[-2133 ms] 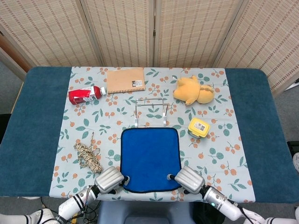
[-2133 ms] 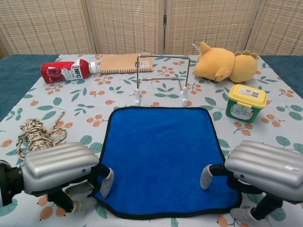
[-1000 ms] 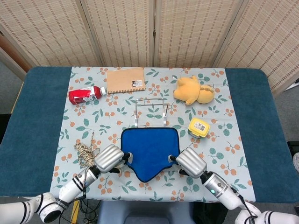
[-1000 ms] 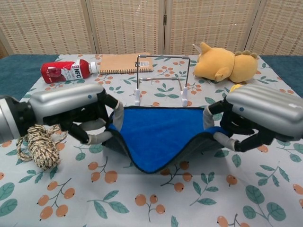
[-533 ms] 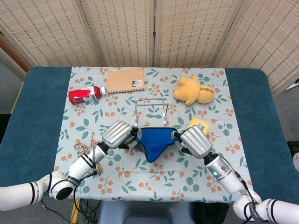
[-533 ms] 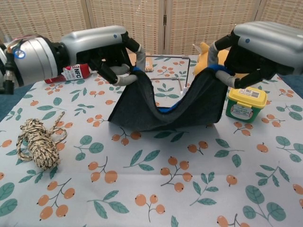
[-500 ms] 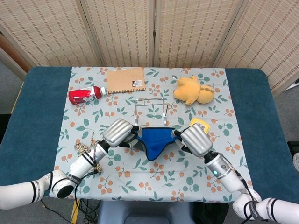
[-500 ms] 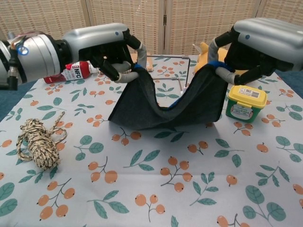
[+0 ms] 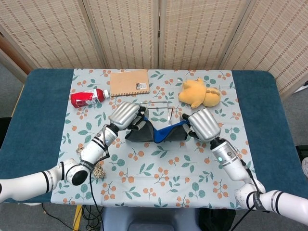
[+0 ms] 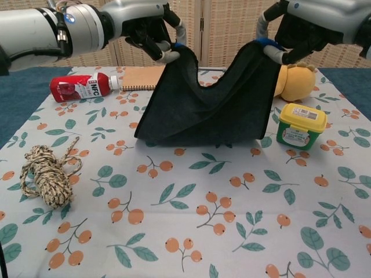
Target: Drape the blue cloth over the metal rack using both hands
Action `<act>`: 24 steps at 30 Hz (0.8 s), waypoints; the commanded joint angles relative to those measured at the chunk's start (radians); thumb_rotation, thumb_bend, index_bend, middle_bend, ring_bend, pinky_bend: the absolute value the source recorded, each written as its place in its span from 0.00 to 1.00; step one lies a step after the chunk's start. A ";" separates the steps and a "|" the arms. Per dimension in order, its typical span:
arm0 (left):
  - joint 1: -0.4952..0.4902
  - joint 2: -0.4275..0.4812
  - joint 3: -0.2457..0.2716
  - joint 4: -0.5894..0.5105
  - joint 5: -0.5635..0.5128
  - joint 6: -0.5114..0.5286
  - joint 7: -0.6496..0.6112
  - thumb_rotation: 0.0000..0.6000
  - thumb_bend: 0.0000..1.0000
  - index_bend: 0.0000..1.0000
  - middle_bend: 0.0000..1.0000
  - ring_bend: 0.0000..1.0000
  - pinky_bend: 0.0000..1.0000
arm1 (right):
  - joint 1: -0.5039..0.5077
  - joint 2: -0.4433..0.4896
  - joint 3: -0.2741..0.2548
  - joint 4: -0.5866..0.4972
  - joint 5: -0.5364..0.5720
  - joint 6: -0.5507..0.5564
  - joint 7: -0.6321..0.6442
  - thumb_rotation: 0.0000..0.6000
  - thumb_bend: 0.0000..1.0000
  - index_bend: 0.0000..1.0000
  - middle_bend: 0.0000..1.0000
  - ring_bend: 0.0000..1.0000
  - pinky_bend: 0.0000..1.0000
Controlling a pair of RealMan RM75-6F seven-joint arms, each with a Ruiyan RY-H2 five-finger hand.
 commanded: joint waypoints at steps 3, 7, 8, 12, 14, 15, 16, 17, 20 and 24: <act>-0.050 -0.015 -0.032 0.085 -0.084 -0.012 0.044 1.00 0.44 0.58 0.91 0.92 1.00 | 0.037 -0.015 0.035 0.034 0.059 -0.028 -0.014 1.00 0.49 0.71 0.93 0.86 0.94; -0.085 -0.016 -0.052 0.130 -0.159 -0.014 0.090 1.00 0.44 0.58 0.91 0.92 1.00 | 0.067 -0.033 0.059 0.054 0.095 -0.039 -0.012 1.00 0.49 0.71 0.93 0.86 0.94; -0.091 -0.014 -0.054 0.136 -0.173 -0.016 0.098 1.00 0.44 0.58 0.91 0.92 1.00 | 0.074 -0.037 0.063 0.059 0.102 -0.043 -0.013 1.00 0.49 0.71 0.93 0.86 0.94; -0.120 -0.008 -0.057 0.168 -0.226 -0.026 0.134 1.00 0.44 0.58 0.91 0.91 1.00 | 0.111 -0.051 0.080 0.093 0.133 -0.066 -0.033 1.00 0.49 0.71 0.93 0.86 0.94; -0.130 -0.010 -0.060 0.183 -0.251 -0.028 0.143 1.00 0.44 0.58 0.91 0.91 1.00 | 0.127 -0.057 0.089 0.108 0.148 -0.074 -0.041 1.00 0.49 0.72 0.93 0.86 0.94; -0.136 -0.012 -0.062 0.194 -0.268 -0.030 0.146 1.00 0.44 0.58 0.91 0.91 1.00 | 0.137 -0.061 0.094 0.120 0.157 -0.079 -0.045 1.00 0.49 0.72 0.93 0.86 0.94; -0.140 -0.014 -0.063 0.203 -0.279 -0.031 0.149 1.00 0.44 0.58 0.91 0.91 1.00 | 0.143 -0.063 0.098 0.130 0.165 -0.082 -0.048 1.00 0.49 0.72 0.93 0.86 0.94; -0.144 -0.016 -0.063 0.212 -0.290 -0.032 0.151 1.00 0.44 0.58 0.91 0.91 1.00 | 0.151 -0.066 0.102 0.140 0.171 -0.085 -0.050 1.00 0.49 0.72 0.93 0.86 0.94; -0.158 -0.025 -0.062 0.244 -0.319 -0.038 0.159 1.00 0.44 0.58 0.91 0.91 1.00 | 0.173 -0.074 0.110 0.178 0.190 -0.097 -0.055 1.00 0.49 0.72 0.93 0.86 0.94; -0.176 -0.041 -0.057 0.289 -0.350 -0.048 0.169 1.00 0.44 0.58 0.91 0.91 1.00 | 0.198 -0.085 0.116 0.226 0.214 -0.118 -0.052 1.00 0.49 0.72 0.93 0.86 0.94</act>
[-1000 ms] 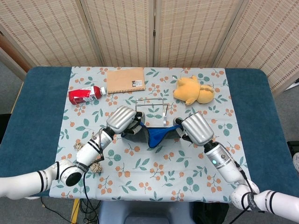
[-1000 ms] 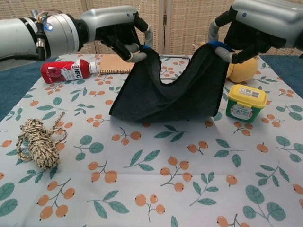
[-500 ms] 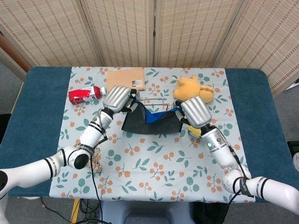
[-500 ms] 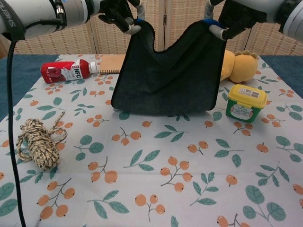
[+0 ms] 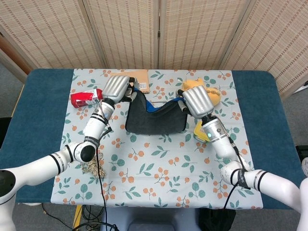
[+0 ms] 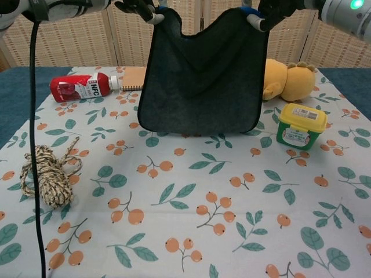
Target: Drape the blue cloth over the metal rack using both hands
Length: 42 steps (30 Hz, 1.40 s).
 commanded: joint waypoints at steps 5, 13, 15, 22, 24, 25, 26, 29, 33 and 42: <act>-0.037 -0.034 0.004 0.085 -0.063 -0.033 0.010 1.00 0.43 0.58 0.91 0.91 1.00 | 0.049 -0.024 0.005 0.100 0.044 -0.045 0.003 1.00 0.49 0.71 0.93 0.86 0.94; -0.072 -0.074 0.015 0.175 -0.106 -0.063 0.028 1.00 0.43 0.58 0.91 0.91 1.00 | 0.096 -0.070 0.003 0.216 0.076 -0.083 0.022 1.00 0.49 0.71 0.93 0.86 0.94; -0.078 -0.081 0.017 0.188 -0.112 -0.065 0.030 1.00 0.43 0.58 0.91 0.91 1.00 | 0.107 -0.082 0.002 0.245 0.079 -0.089 0.028 1.00 0.49 0.71 0.93 0.86 0.94; -0.094 -0.092 0.028 0.208 -0.131 -0.079 0.050 1.00 0.43 0.58 0.91 0.91 1.00 | 0.139 -0.117 -0.010 0.332 0.089 -0.123 0.042 1.00 0.49 0.71 0.93 0.86 0.94; -0.100 -0.099 0.031 0.221 -0.144 -0.084 0.061 1.00 0.43 0.58 0.90 0.91 1.00 | 0.149 -0.132 -0.012 0.363 0.092 -0.133 0.048 1.00 0.49 0.71 0.93 0.86 0.94; -0.105 -0.104 0.033 0.232 -0.154 -0.086 0.069 1.00 0.43 0.58 0.90 0.91 1.00 | 0.155 -0.142 -0.013 0.382 0.095 -0.139 0.054 1.00 0.49 0.71 0.93 0.86 0.94; -0.109 -0.108 0.035 0.240 -0.162 -0.088 0.076 1.00 0.43 0.58 0.90 0.91 1.00 | 0.159 -0.149 -0.013 0.396 0.096 -0.142 0.058 1.00 0.49 0.72 0.93 0.86 0.94; -0.124 -0.123 0.038 0.270 -0.184 -0.088 0.099 1.00 0.43 0.58 0.90 0.90 1.00 | 0.174 -0.173 -0.015 0.443 0.098 -0.153 0.070 1.00 0.49 0.71 0.93 0.86 0.94; -0.141 -0.146 0.043 0.318 -0.215 -0.091 0.133 1.00 0.43 0.58 0.90 0.90 1.00 | 0.196 -0.206 -0.013 0.499 0.108 -0.170 0.080 1.00 0.49 0.71 0.93 0.86 0.94; -0.168 -0.186 0.049 0.398 -0.302 -0.120 0.216 1.00 0.43 0.47 0.79 0.79 1.00 | 0.246 -0.269 0.001 0.597 0.156 -0.224 0.058 1.00 0.45 0.64 0.93 0.86 0.94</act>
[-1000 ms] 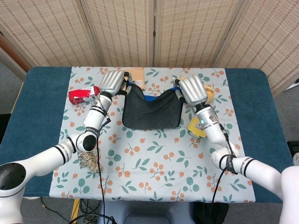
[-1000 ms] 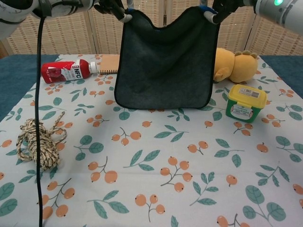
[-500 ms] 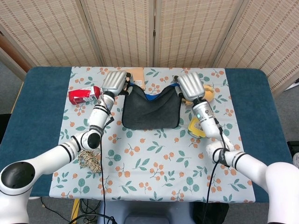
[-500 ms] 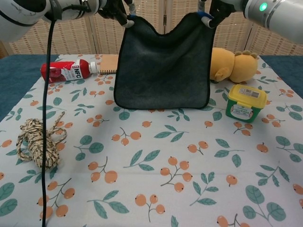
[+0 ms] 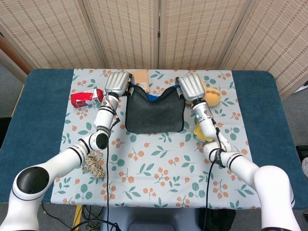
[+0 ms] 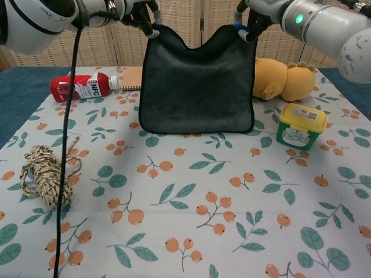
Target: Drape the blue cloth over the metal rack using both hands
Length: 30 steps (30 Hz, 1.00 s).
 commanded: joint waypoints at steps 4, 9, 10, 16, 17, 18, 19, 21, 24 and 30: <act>-0.015 0.000 0.013 0.007 -0.105 -0.042 0.086 1.00 0.39 0.24 0.49 0.47 0.93 | 0.025 -0.028 0.016 0.032 0.063 -0.037 -0.063 1.00 0.33 0.34 0.93 0.86 0.94; -0.019 0.014 0.024 -0.010 -0.175 -0.052 0.133 1.00 0.30 0.09 0.19 0.18 0.55 | 0.027 -0.026 0.026 0.020 0.112 -0.044 -0.119 1.00 0.15 0.07 0.92 0.86 0.94; -0.019 0.017 0.026 -0.013 -0.186 -0.053 0.139 1.00 0.28 0.08 0.15 0.13 0.47 | 0.026 -0.023 0.027 0.016 0.120 -0.045 -0.126 1.00 0.09 0.03 0.91 0.86 0.94; -0.013 0.037 0.032 -0.046 -0.205 -0.025 0.149 1.00 0.19 0.00 0.00 0.00 0.20 | 0.008 0.012 0.030 -0.042 0.146 -0.025 -0.152 1.00 0.00 0.00 0.89 0.86 0.94; -0.009 0.043 0.032 -0.055 -0.199 -0.019 0.145 1.00 0.19 0.00 0.00 0.00 0.18 | 0.001 0.023 0.028 -0.057 0.145 -0.018 -0.152 1.00 0.00 0.00 0.88 0.85 0.94; -0.002 0.052 0.032 -0.070 -0.192 -0.013 0.139 1.00 0.19 0.00 0.00 0.00 0.17 | -0.009 0.038 0.026 -0.081 0.142 -0.006 -0.151 1.00 0.00 0.00 0.87 0.85 0.94; 0.004 0.060 0.032 -0.084 -0.188 -0.005 0.134 1.00 0.19 0.00 0.00 0.00 0.17 | -0.018 0.051 0.023 -0.100 0.137 0.006 -0.150 1.00 0.00 0.00 0.85 0.84 0.94; 0.020 0.078 0.035 -0.123 -0.171 0.027 0.126 1.00 0.19 0.00 0.00 0.00 0.17 | -0.044 0.087 0.015 -0.154 0.127 0.035 -0.151 1.00 0.00 0.00 0.83 0.81 0.94; 0.055 0.110 0.037 -0.192 -0.143 0.062 0.100 1.00 0.23 0.03 0.00 0.00 0.17 | -0.085 0.142 0.002 -0.241 0.113 0.070 -0.143 1.00 0.11 0.03 0.78 0.77 0.94; 0.150 0.197 0.060 -0.364 -0.081 0.145 0.051 1.00 0.34 0.11 0.00 0.04 0.17 | -0.186 0.282 -0.049 -0.449 0.071 0.146 -0.151 1.00 0.29 0.30 0.71 0.67 0.93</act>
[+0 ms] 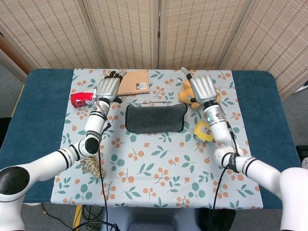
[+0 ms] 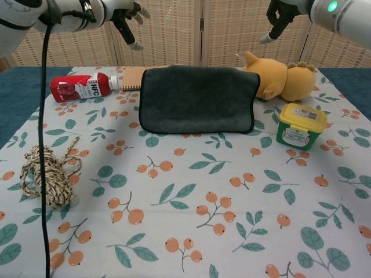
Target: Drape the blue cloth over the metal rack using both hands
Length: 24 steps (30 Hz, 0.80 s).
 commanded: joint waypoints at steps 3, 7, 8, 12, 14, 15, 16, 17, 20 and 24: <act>0.105 0.081 0.035 -0.135 0.088 0.085 -0.062 1.00 0.35 0.12 0.00 0.04 0.17 | -0.118 0.154 -0.060 -0.213 -0.066 0.077 0.035 1.00 0.31 0.31 0.69 0.64 0.92; 0.185 0.142 0.042 -0.217 0.165 0.119 -0.143 1.00 0.35 0.12 0.00 0.03 0.17 | -0.189 0.245 -0.107 -0.322 -0.148 0.121 0.096 1.00 0.32 0.32 0.67 0.61 0.89; 0.203 0.157 0.044 -0.236 0.188 0.128 -0.161 1.00 0.35 0.12 0.00 0.03 0.17 | -0.204 0.263 -0.117 -0.342 -0.167 0.133 0.107 1.00 0.33 0.32 0.67 0.60 0.88; 0.285 0.224 0.079 -0.319 0.307 0.174 -0.219 1.00 0.35 0.13 0.00 0.03 0.17 | -0.271 0.336 -0.161 -0.424 -0.249 0.183 0.180 1.00 0.33 0.32 0.66 0.59 0.88; 0.331 0.262 0.105 -0.365 0.377 0.207 -0.242 1.00 0.35 0.13 0.00 0.03 0.17 | -0.308 0.372 -0.187 -0.455 -0.301 0.217 0.223 1.00 0.33 0.33 0.66 0.59 0.88; 0.352 0.278 0.116 -0.385 0.407 0.225 -0.254 1.00 0.35 0.13 0.00 0.03 0.17 | -0.325 0.385 -0.199 -0.464 -0.327 0.236 0.242 1.00 0.33 0.34 0.66 0.59 0.88; 0.382 0.298 0.130 -0.412 0.447 0.252 -0.271 1.00 0.35 0.13 0.00 0.03 0.17 | -0.348 0.402 -0.216 -0.475 -0.358 0.259 0.265 1.00 0.33 0.35 0.66 0.59 0.88; 0.406 0.313 0.142 -0.432 0.476 0.273 -0.283 1.00 0.35 0.13 0.00 0.03 0.17 | -0.366 0.415 -0.230 -0.483 -0.379 0.276 0.281 1.00 0.33 0.35 0.66 0.59 0.88; 0.483 0.364 0.185 -0.496 0.564 0.336 -0.321 1.00 0.35 0.13 0.00 0.03 0.17 | -0.428 0.449 -0.268 -0.501 -0.433 0.340 0.328 1.00 0.33 0.36 0.66 0.59 0.88; 0.594 0.435 0.247 -0.585 0.651 0.432 -0.345 1.00 0.35 0.13 0.01 0.03 0.17 | -0.518 0.480 -0.318 -0.514 -0.495 0.441 0.362 1.00 0.33 0.37 0.66 0.59 0.88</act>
